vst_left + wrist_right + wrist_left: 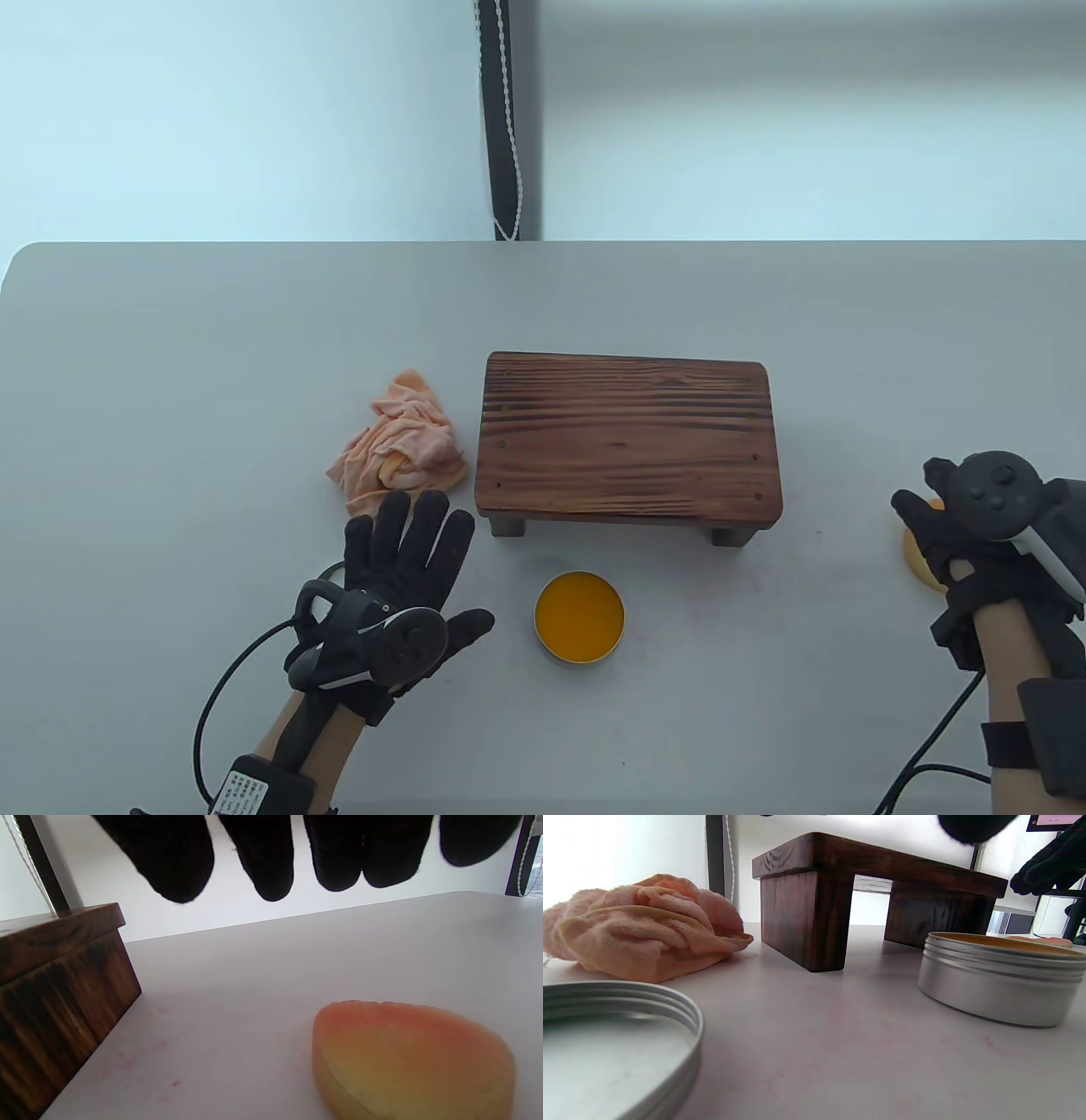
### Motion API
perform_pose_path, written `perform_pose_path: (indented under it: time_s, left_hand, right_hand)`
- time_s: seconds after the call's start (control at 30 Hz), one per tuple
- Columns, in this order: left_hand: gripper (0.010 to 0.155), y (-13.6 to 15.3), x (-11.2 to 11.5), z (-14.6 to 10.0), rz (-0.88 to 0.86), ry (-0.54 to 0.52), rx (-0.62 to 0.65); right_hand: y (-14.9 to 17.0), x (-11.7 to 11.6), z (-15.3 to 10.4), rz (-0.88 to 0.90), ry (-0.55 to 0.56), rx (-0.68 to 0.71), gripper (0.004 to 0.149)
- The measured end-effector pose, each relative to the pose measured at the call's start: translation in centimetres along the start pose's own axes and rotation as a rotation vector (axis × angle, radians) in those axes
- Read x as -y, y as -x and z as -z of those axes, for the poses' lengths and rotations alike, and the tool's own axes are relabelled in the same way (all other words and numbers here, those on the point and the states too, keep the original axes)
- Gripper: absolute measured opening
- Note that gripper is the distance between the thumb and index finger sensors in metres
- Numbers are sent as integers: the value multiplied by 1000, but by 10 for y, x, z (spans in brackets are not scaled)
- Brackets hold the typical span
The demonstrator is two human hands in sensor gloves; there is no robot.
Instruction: Dip and apply wood wax on stool
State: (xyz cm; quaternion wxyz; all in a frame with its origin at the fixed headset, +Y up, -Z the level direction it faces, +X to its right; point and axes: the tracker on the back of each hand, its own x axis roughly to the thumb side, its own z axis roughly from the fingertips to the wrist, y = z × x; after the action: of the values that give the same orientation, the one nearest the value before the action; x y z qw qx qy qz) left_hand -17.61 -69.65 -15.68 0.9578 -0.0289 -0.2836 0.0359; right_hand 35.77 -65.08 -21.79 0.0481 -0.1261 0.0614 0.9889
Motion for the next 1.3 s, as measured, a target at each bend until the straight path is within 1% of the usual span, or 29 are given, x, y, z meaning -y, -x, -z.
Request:
perform_pose_path:
  time_s: [0.1,0.17,0.2,0.27,0.3,0.33,0.43,0.47,0.53,0.67,0.77,0.87,0.9,0.93,1.0,1.07,1.17,1.23,1.27,1.3]
  left_hand:
    - [101,2,4,2,-67,3,33]
    - [102,2,7,3,-66,22,29]
    - [102,3,8,3,-59,32,32]
    - [102,4,10,4,-61,52,25]
    - [103,4,11,5,-66,72,16]
    - [104,5,12,5,-76,99,8]
    - [106,7,14,5,-85,134,7]
    - [106,8,15,5,-87,142,3]
    - [106,9,16,5,-96,154,-3]
    - [107,9,18,6,-101,174,-5]
    - [107,7,20,8,-94,196,5]
    - [107,6,19,8,-93,187,13]
    - [107,6,19,7,-96,183,14]
    - [107,6,19,7,-99,182,16]
    - [107,7,19,7,-105,179,17]
    - [108,6,20,7,-125,174,22]
    - [108,3,22,8,-120,189,31]
    - [108,1,22,9,-117,196,38]
    - [108,0,22,9,-118,199,38]
    - [108,-1,22,9,-116,201,38]
  right_hand:
    - [4,-26,12,-77,-75,-81,61]
    - [5,-37,16,-117,-103,-122,64]
    - [6,-43,18,-144,-142,-159,67]
    - [8,-53,21,-180,-210,-221,78]
    - [9,-56,22,-189,-232,-239,80]
    - [11,-62,24,-196,-277,-271,81]
    - [17,-73,27,-179,-322,-309,79]
    - [18,-75,27,-150,-283,-301,77]
    - [18,-75,27,-179,-169,-278,67]
    - [22,-74,28,-154,-122,-276,57]
    - [18,-73,29,-242,-30,-206,49]
    - [13,-71,29,-284,6,-188,45]
    - [12,-70,29,-290,3,-189,45]
    - [11,-66,29,-284,-7,-188,44]
    - [9,-58,26,-255,19,-186,44]
    - [5,-46,22,-253,30,-151,44]
    - [-5,-25,9,-225,101,-99,43]
    - [-12,-12,0,-183,133,-54,43]
    - [-18,-4,-6,-154,173,-27,42]
    - [-22,2,-10,-144,188,-10,42]
